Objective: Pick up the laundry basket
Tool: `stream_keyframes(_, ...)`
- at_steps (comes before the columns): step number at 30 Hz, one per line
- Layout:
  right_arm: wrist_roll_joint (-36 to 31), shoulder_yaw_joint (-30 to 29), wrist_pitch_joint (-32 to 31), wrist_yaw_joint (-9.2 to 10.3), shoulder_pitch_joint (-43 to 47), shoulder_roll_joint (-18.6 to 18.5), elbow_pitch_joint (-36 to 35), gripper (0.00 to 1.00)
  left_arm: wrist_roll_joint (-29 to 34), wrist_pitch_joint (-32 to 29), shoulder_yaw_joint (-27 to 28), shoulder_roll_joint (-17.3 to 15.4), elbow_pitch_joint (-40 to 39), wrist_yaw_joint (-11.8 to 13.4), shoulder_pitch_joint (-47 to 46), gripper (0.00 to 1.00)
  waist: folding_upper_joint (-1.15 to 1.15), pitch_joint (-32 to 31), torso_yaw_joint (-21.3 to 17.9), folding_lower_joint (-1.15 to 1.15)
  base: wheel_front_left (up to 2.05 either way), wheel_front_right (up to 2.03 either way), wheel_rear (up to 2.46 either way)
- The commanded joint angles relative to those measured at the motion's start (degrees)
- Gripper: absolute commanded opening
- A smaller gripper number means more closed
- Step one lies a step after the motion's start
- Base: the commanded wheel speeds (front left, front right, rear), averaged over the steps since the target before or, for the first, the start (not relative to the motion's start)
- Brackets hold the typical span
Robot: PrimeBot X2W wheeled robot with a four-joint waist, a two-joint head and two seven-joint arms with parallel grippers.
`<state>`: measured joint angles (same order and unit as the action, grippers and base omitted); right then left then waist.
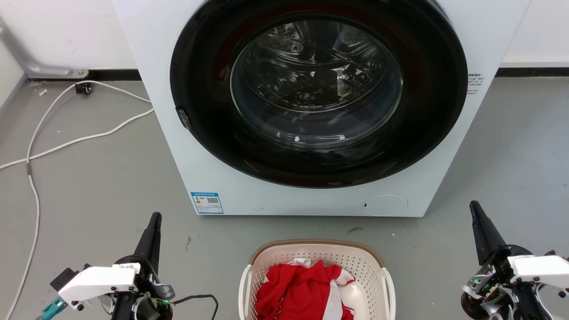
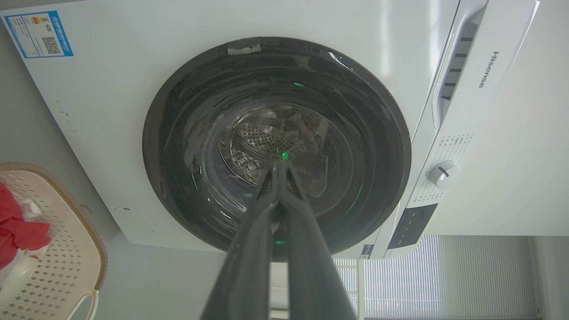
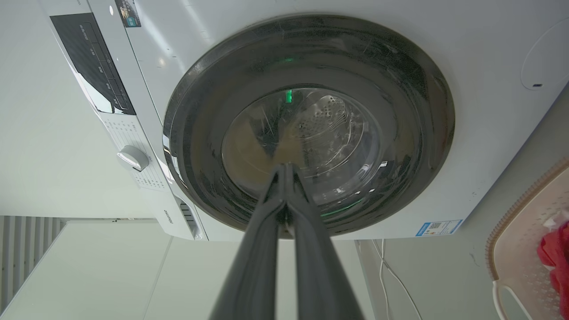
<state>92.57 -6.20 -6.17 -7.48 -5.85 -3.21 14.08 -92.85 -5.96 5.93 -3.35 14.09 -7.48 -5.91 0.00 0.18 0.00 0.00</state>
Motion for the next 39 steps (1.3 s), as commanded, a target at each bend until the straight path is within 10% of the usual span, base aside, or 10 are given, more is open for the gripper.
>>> stream_keyframes(1,-0.3,-0.1,-0.2,-0.02,-0.8,0.2,0.1,0.00,0.4,-0.3,0.2,0.0,0.1,0.0,-0.6,0.00,0.00,0.0,0.0,0.00,0.00,0.00,0.00)
stream_keyframes(14,-0.4,-0.2,-0.3,-0.02,-0.8,0.3,0.1,0.00,0.4,-0.4,0.3,0.1,0.1,0.0,-0.6,0.00,0.00,0.0,0.0,0.00,0.00,0.00,0.00)
stream_keyframes(15,0.0,-0.1,-0.1,0.00,0.0,0.0,0.0,1.00,0.2,0.0,0.1,0.1,0.0,0.0,0.0,1.00,0.00,0.0,0.0,0.00,0.00,0.00,0.00)
stream_keyframes(28,-3.3,1.5,2.8,0.00,2.0,-0.4,-1.3,1.00,3.1,3.0,-3.6,0.2,-0.7,0.0,0.2,1.00,0.00,0.1,0.1,0.00,0.00,0.00,0.00)
stream_keyframes(39,-20.7,1.2,5.7,0.00,2.4,-0.8,-4.2,1.00,18.3,5.8,-5.4,0.2,-3.0,0.0,-0.3,1.00,0.00,0.3,0.2,0.00,0.00,0.00,0.00)
